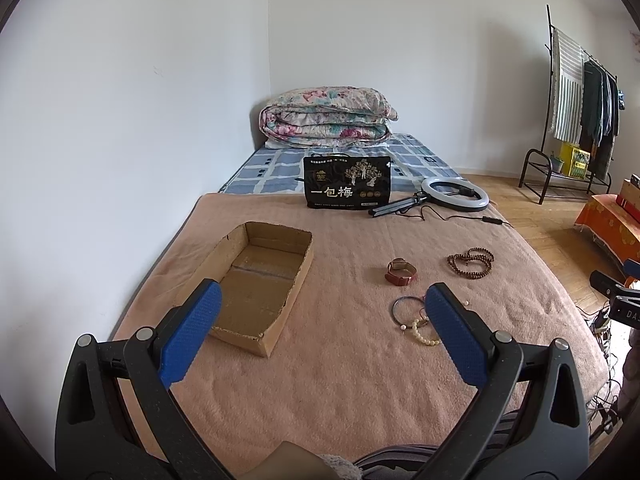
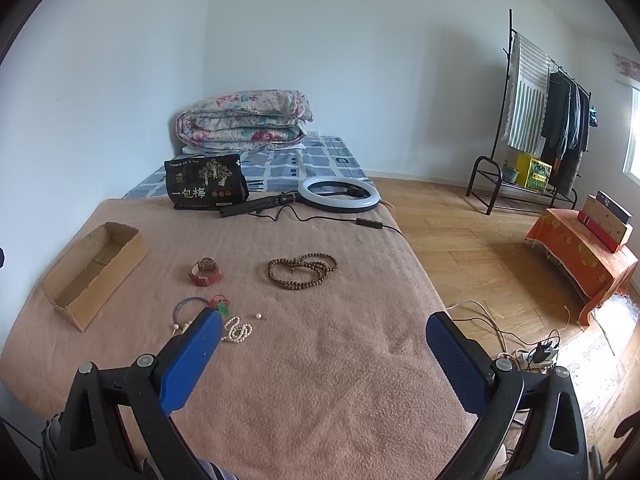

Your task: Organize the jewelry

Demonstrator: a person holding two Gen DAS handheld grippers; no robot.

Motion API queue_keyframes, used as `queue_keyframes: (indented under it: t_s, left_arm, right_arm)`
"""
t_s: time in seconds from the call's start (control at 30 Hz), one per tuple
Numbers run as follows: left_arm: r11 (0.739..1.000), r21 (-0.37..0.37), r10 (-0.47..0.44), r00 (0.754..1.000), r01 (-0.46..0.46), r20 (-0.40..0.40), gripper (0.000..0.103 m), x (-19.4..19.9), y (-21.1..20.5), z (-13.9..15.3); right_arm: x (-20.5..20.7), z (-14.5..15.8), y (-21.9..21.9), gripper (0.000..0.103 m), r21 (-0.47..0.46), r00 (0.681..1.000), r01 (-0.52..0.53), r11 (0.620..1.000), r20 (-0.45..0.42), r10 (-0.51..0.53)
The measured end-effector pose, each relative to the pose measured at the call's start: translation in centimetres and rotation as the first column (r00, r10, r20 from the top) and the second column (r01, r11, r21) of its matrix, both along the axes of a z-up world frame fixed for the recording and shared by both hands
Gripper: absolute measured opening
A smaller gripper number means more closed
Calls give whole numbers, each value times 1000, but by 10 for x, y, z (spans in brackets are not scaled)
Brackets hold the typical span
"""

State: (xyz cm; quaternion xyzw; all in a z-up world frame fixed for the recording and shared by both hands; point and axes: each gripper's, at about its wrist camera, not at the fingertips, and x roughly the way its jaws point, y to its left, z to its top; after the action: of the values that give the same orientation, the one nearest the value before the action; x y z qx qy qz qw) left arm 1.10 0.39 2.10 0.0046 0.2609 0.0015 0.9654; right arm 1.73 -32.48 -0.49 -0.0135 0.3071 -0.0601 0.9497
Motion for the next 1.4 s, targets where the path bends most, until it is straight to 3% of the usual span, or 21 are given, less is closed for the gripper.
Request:
queue_keyframes:
  t_s: [1.4]
  left_arm:
    - [1000, -7, -7, 1000, 7, -5, 103, 10, -8, -6]
  right_arm:
    - [0, -4, -1, 103, 8, 1000, -11, 1000, -13, 11]
